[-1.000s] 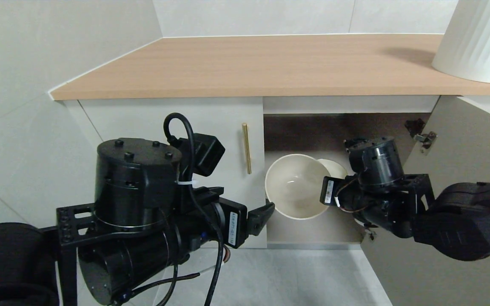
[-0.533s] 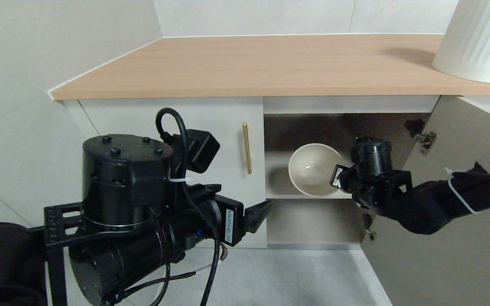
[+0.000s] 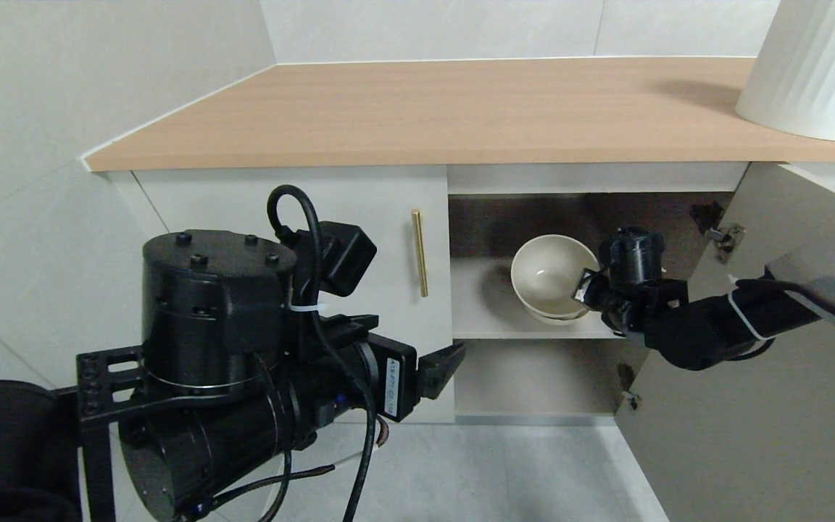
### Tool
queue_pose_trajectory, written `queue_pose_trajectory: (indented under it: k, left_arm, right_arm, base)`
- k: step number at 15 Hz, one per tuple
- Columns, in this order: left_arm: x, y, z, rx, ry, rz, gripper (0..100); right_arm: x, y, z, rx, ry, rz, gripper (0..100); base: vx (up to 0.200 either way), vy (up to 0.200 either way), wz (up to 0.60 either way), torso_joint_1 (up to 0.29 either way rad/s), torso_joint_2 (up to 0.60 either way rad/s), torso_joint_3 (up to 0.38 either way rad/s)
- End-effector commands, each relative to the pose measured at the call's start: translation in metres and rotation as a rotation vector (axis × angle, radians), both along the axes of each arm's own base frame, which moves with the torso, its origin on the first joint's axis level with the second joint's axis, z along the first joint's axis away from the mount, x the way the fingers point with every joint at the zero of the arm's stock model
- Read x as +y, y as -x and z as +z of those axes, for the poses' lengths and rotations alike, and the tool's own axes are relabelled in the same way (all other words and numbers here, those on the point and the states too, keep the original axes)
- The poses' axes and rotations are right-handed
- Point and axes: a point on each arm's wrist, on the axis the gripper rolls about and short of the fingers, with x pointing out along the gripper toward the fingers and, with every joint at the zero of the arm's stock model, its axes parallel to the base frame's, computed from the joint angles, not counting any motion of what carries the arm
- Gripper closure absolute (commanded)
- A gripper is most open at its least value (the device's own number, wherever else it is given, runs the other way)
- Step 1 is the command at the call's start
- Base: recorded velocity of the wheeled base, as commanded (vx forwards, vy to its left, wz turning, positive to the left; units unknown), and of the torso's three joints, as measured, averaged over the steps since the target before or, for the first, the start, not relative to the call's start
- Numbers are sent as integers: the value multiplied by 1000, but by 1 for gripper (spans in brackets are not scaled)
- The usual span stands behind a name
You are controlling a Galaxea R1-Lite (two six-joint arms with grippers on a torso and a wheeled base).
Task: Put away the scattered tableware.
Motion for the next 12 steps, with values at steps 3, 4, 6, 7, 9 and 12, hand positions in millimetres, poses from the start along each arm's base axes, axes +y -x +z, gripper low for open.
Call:
queue_pose_trajectory:
  k: [3,4,6,7,9,12]
  left_arm:
    - [0,-1,-1,1,-1,1,0]
    - [-1,-1,-1,2,-2,1,0]
    - [-1,-1,-2,3,-3,1,0]
    - [-1,-1,-2,3,-3,1,0]
    - [-2,-2,-4,9,-9,1,0]
    - [-2,-2,-4,9,-9,1,0]
  right_arm:
    - [-14,-24,-18,7,-22,-61,100]
    - [-17,-31,-22,3,-26,-71,100]
    - [-17,-38,-29,10,-25,-78,100]
    - [-18,-39,-30,10,-25,-81,100]
    - [-17,-44,-34,12,-24,-81,100]
    - [-16,-44,-35,15,-22,-79,100]
  base:
    - [0,0,0,0,0,0]
    - [0,0,0,0,0,0]
    - [0,0,0,0,0,0]
    - [0,0,0,0,0,0]
    - [0,0,0,0,0,0]
    - [0,0,0,0,0,0]
